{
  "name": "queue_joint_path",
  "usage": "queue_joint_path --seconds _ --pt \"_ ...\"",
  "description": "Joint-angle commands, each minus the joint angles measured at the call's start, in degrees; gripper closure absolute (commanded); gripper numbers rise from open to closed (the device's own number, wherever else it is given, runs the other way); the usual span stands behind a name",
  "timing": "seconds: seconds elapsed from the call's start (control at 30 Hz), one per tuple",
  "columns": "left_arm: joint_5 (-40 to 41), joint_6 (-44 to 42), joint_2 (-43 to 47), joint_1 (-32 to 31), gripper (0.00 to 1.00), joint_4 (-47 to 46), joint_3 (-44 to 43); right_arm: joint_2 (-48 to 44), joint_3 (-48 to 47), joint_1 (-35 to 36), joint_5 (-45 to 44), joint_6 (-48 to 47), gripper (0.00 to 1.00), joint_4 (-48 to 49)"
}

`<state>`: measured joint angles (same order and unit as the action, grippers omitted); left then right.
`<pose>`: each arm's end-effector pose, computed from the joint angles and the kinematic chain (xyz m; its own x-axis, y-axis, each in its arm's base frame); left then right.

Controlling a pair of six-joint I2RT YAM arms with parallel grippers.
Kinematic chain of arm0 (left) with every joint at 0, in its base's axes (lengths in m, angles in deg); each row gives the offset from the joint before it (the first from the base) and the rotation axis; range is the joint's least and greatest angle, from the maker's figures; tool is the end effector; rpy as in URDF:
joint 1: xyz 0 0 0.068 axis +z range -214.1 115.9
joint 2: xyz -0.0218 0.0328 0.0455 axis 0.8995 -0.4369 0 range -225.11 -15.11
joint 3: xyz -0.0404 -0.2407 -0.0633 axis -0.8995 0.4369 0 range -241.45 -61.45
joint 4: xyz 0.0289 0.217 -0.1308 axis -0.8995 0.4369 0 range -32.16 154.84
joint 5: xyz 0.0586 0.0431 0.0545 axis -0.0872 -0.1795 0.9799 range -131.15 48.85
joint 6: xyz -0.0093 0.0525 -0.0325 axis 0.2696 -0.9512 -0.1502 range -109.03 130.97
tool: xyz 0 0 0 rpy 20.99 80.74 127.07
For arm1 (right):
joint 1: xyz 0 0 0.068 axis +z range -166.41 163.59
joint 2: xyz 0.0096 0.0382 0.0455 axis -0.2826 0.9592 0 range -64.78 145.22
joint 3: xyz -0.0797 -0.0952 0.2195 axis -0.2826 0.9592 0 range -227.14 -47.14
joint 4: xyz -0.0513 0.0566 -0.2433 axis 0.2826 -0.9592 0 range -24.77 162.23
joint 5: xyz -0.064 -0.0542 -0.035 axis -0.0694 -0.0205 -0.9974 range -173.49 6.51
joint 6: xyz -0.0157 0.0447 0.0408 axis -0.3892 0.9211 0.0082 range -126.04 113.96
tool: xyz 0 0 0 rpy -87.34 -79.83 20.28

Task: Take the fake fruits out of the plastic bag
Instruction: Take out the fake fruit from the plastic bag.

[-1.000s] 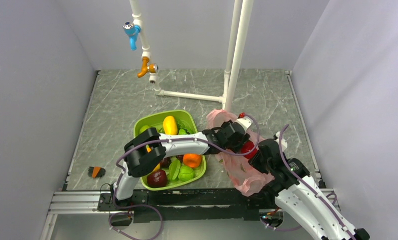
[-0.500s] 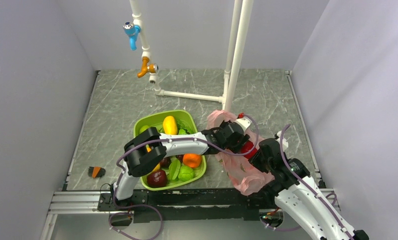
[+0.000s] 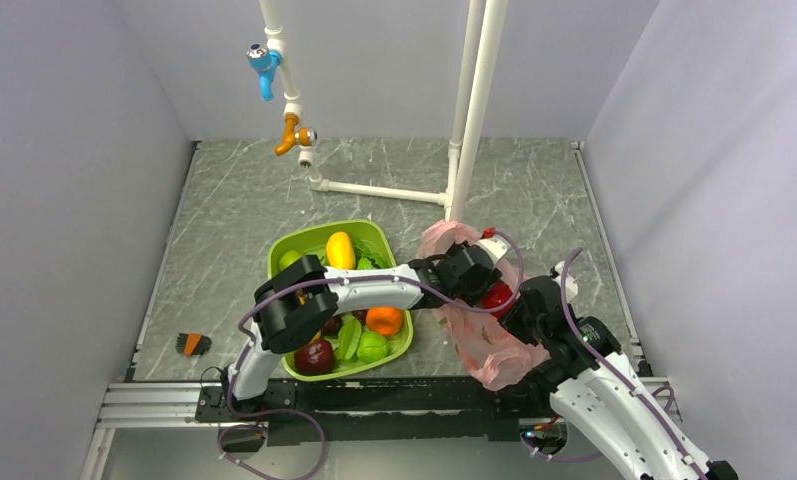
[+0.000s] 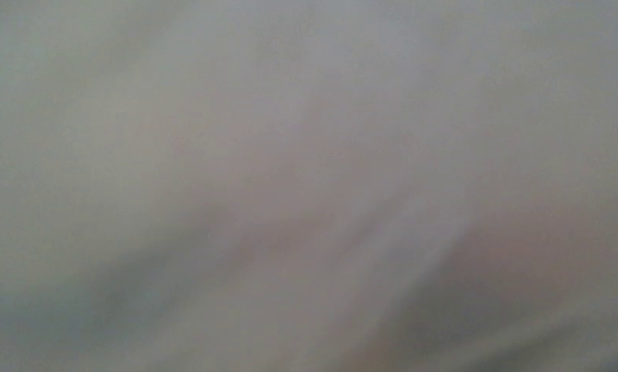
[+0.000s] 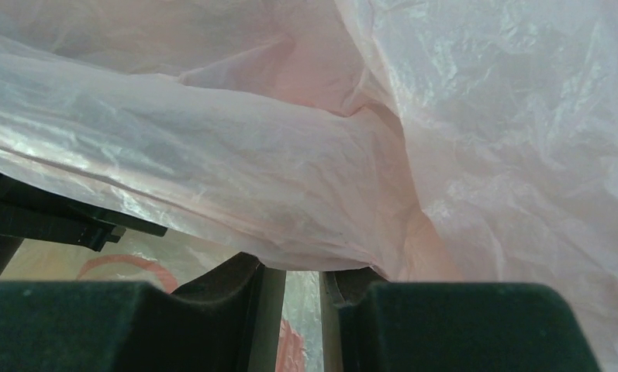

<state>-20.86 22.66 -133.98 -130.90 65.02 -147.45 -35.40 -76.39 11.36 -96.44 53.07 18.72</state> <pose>0.1965 -0.4167 0.1710 -0.4015 0.4548 -0.7949 0.6905 0.7205 0.0635 0.1095 0.0457 0.1950 -0.6547 0.6004 -0.4592 0.4386 0.7965 0.4162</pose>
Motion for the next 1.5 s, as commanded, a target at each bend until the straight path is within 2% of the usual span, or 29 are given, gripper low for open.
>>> queue_joint_path --seconds 0.0,0.23,0.33,0.53,0.83,0.97,1.13,1.27,1.47 --pt "-0.19 -1.42 -1.74 -0.55 0.35 6.36 0.5 -0.63 -0.51 -0.17 -0.58 0.05 0.76 0.95" --pt "-1.83 -1.21 6.24 -1.04 0.61 3.92 4.02 -0.14 -0.54 -0.23 -0.79 0.13 0.76 0.96" --pt "-3.3 -0.54 8.67 -1.31 0.66 2.42 5.35 -0.1 -0.51 -0.25 -0.85 0.14 0.76 0.84" --pt "-7.99 1.09 14.67 -2.01 0.67 1.39 7.26 -0.45 -0.28 -0.23 -0.93 0.15 0.76 1.03" --pt "-27.22 6.8 25.88 -1.58 0.67 -8.73 16.04 -0.23 -0.48 -0.21 -0.93 0.04 0.76 0.94" --pt "-33.32 7.94 30.75 -1.55 0.68 -12.91 19.65 -0.82 -0.24 -0.22 -0.97 0.21 0.76 1.04" --pt "-45.33 8.71 36.09 -1.15 0.68 -18.89 22.06 -0.24 -0.34 -0.18 -1.03 0.21 0.76 1.13" --pt "-55.78 14.81 38.28 1.69 0.68 -27.11 24.87 0.45 -0.52 -0.22 -1.0 0.1 0.76 1.03" --pt "-62.01 23.33 39.16 4.93 0.71 -37.32 27.7 -0.25 -0.43 -0.19 -1.13 0.19 0.76 1.0"
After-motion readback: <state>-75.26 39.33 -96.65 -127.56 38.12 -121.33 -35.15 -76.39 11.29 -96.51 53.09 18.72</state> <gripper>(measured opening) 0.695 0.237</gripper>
